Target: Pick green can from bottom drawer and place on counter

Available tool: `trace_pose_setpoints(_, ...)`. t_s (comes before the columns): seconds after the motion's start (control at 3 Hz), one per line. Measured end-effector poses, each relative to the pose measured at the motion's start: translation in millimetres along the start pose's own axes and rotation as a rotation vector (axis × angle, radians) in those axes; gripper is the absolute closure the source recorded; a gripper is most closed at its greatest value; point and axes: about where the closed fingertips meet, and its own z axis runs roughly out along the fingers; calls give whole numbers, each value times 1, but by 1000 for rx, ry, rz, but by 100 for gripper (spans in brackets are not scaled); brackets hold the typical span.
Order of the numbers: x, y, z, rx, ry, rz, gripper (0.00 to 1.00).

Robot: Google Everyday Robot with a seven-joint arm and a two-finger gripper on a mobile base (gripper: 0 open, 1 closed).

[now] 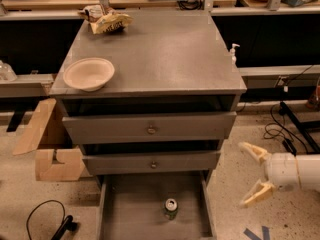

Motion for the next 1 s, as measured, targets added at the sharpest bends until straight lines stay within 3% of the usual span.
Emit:
trace_pose_setpoints(0.67,78,-10,113,-40,-62,3,0)
trace_pose_setpoints(1.0,137,-13,164,-77,-79,-34,0)
